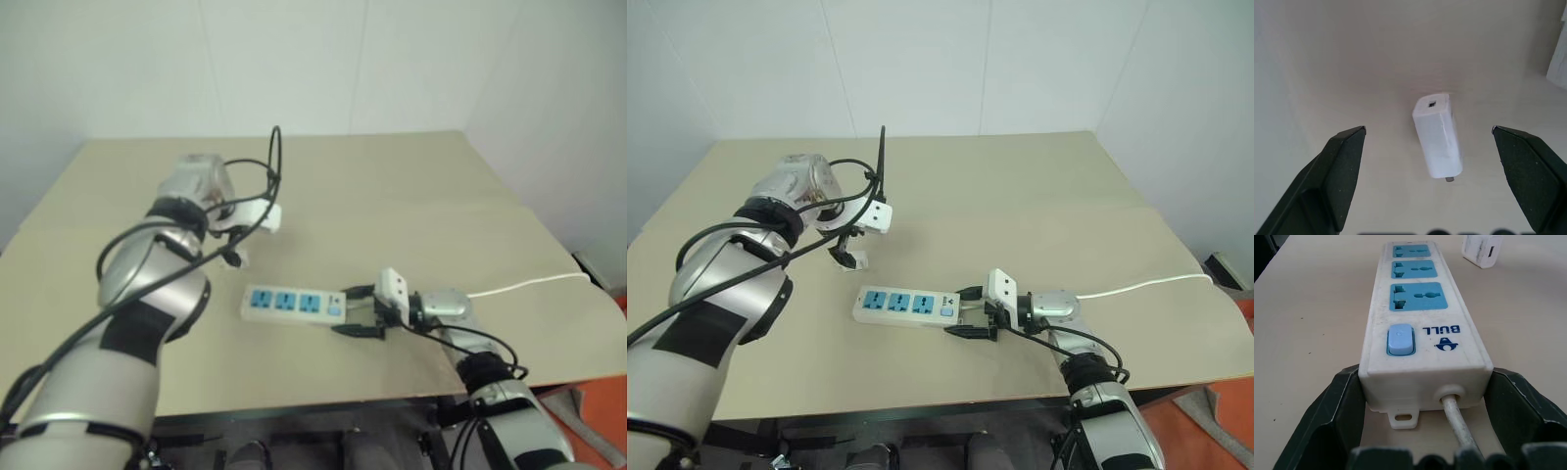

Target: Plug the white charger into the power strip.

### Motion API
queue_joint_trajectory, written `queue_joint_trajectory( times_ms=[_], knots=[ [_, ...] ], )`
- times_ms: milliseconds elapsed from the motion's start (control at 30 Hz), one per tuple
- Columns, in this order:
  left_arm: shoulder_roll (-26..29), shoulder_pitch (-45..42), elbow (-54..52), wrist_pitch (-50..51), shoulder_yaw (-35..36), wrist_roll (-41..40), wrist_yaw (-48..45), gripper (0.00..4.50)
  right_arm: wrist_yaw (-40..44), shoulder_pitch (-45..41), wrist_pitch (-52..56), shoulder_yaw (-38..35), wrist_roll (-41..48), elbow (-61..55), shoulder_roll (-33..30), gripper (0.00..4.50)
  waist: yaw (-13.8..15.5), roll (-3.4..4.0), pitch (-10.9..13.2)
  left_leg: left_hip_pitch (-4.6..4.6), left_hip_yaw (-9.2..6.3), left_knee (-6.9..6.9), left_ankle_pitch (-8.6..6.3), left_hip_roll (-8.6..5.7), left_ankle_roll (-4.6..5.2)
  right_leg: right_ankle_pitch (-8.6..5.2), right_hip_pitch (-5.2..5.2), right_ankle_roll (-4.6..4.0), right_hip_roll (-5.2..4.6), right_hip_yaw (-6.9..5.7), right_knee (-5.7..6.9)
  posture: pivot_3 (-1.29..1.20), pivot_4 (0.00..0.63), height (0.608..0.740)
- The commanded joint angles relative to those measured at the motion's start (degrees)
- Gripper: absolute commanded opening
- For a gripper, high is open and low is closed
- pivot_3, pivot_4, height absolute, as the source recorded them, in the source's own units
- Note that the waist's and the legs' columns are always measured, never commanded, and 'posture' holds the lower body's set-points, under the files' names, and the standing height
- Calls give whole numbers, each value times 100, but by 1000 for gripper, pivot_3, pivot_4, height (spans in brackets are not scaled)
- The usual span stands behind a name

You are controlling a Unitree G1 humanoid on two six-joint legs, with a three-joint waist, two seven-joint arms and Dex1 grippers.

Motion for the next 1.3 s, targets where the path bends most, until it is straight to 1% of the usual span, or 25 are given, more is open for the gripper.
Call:
queue_joint_trajectory(
  times_ms=[33,233,767,867,967,1133,1167,1300],
  knots=[
    [-75,-29,1,158,60,54,124,4500,-89,-12,-153,90,-100,-24,78,3426,2,0,0,0,0,0,0,0,0,0,0,0,0,0,0,0,150,740],
    [-209,103,34,352,89,97,330,4500,-199,25,-137,94,-136,-55,116,3426,-9,0,0,7,0,0,0,0,0,0,3,0,1,1,3,0,150,740],
    [-283,372,60,481,227,152,607,4500,-391,245,-36,127,-207,-314,66,3426,-5,0,0,19,-1,0,0,0,0,0,14,0,1,1,4,0,150,740],
    [-281,398,66,417,121,271,692,3908,-417,275,-31,128,-218,-325,46,3426,-5,0,0,19,-1,0,0,0,0,0,15,0,1,1,3,0,150,740],
    [-333,402,66,454,216,230,765,2955,-452,320,-33,159,-252,-357,29,3426,1,0,0,20,-1,0,0,0,0,0,15,0,1,1,4,0,150,740],
    [-372,388,71,444,211,268,712,1228,-486,350,-3,173,-238,-422,12,3426,4,0,-1,22,-1,0,0,0,0,0,17,0,1,1,4,0,150,740],
    [-375,386,70,440,216,265,706,1018,-493,342,2,171,-233,-430,11,3426,3,0,-1,23,-1,0,0,0,0,0,18,0,1,1,4,0,150,740],
    [-383,311,41,329,316,174,712,1015,-521,238,-32,163,-252,-338,7,3426,4,-1,-1,23,-1,0,0,-1,0,0,18,0,1,1,4,0,150,740]
  ],
)
